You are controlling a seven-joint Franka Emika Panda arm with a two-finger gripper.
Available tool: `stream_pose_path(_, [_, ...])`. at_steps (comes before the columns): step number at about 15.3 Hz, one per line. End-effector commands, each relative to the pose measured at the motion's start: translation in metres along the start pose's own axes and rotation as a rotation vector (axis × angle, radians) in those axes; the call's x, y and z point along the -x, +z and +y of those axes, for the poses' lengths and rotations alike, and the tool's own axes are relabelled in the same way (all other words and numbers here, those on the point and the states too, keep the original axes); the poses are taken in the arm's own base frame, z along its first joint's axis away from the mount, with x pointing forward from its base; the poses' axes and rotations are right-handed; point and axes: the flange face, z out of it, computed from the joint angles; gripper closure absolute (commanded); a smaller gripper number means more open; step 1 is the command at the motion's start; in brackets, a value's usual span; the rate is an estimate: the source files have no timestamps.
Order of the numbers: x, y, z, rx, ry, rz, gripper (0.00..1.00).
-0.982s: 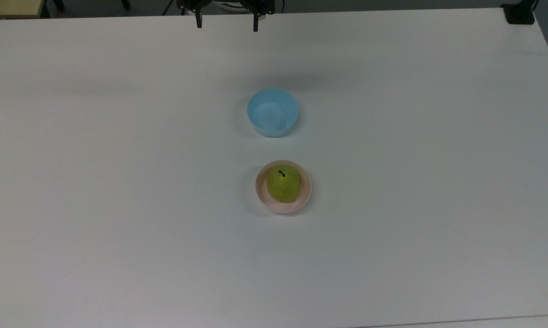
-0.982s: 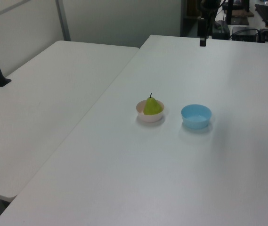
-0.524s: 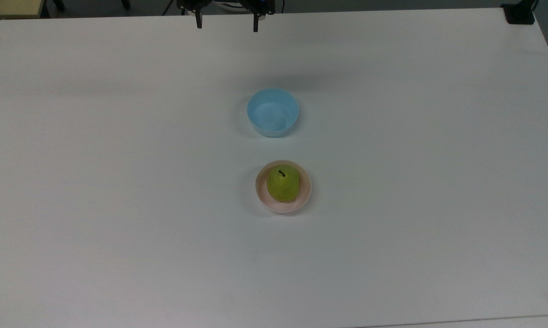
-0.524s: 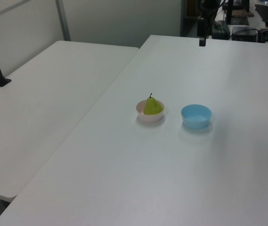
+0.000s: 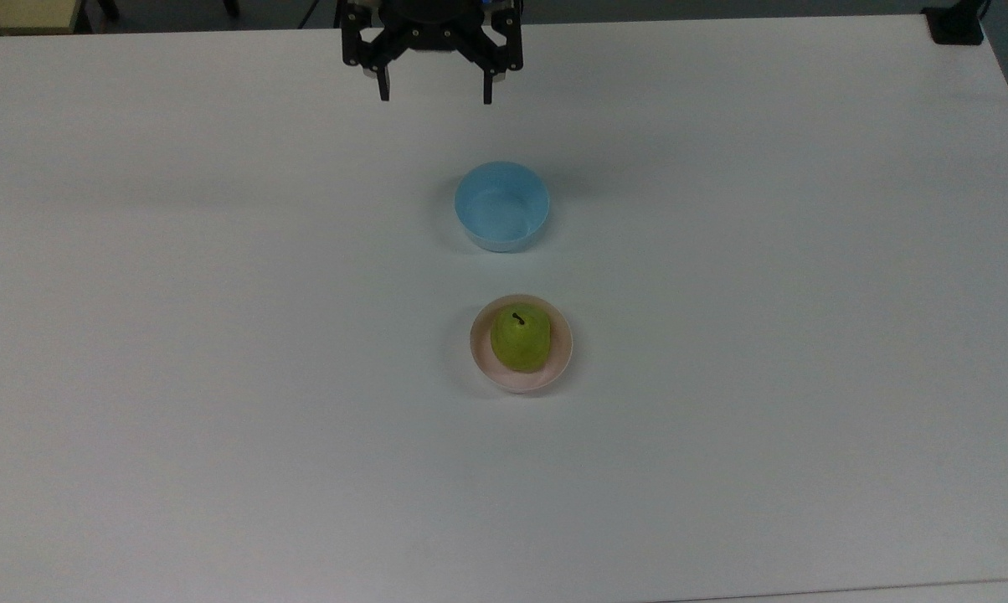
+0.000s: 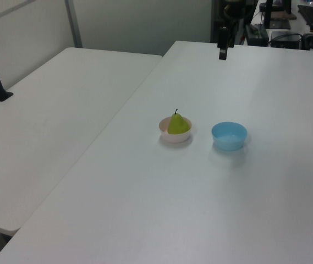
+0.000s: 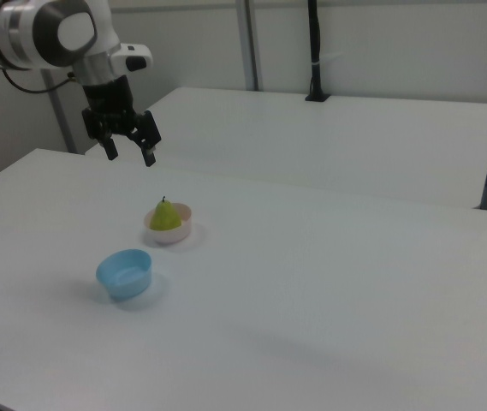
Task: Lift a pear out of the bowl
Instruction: 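Move the open gripper over the green pear in the pink bowl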
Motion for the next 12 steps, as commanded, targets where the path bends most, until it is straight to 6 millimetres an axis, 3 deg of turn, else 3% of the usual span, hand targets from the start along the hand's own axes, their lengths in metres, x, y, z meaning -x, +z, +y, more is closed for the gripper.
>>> stream_pose_path(1, [-0.014,0.020,-0.011,-0.026,-0.031,0.031,0.00])
stream_pose_path(5, [-0.027,0.044,-0.021,-0.026,-0.031,0.028,0.00])
stream_pose_path(8, [-0.035,0.070,-0.052,-0.011,-0.077,0.020,0.00])
stream_pose_path(12, [-0.049,0.105,-0.070,-0.006,-0.104,0.040,0.00])
